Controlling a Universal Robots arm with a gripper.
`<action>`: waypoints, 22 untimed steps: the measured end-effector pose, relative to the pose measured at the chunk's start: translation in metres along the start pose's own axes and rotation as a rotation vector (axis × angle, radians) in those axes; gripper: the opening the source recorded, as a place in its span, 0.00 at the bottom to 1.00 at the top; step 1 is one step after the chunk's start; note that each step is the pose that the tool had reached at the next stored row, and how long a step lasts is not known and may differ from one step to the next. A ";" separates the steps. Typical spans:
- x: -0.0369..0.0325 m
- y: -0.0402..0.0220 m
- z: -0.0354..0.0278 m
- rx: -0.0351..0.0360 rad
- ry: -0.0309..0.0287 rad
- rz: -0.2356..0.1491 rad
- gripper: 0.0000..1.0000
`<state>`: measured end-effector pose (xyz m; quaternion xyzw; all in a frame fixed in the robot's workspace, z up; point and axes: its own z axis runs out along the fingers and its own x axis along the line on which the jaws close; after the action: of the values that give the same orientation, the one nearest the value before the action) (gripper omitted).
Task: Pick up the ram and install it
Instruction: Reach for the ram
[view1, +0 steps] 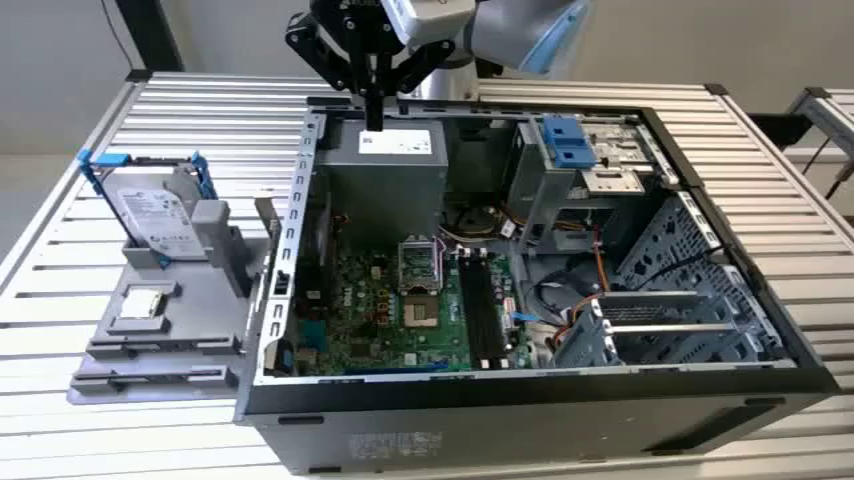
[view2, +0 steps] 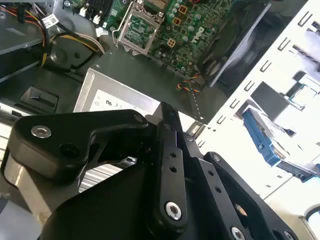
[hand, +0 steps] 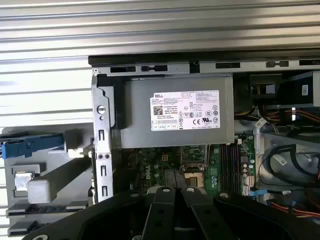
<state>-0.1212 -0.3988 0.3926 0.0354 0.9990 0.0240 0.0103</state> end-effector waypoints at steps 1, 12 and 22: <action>0.0000 0.0000 0.0000 -0.0001 0.0000 0.000 0.00; 0.0000 0.0000 -0.0001 0.0040 -0.0003 0.000 0.00; 0.0040 -0.0003 -0.0002 0.0055 -0.0004 0.000 0.00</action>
<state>-0.1252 -0.3988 0.3927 0.0354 0.9991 0.0213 0.0105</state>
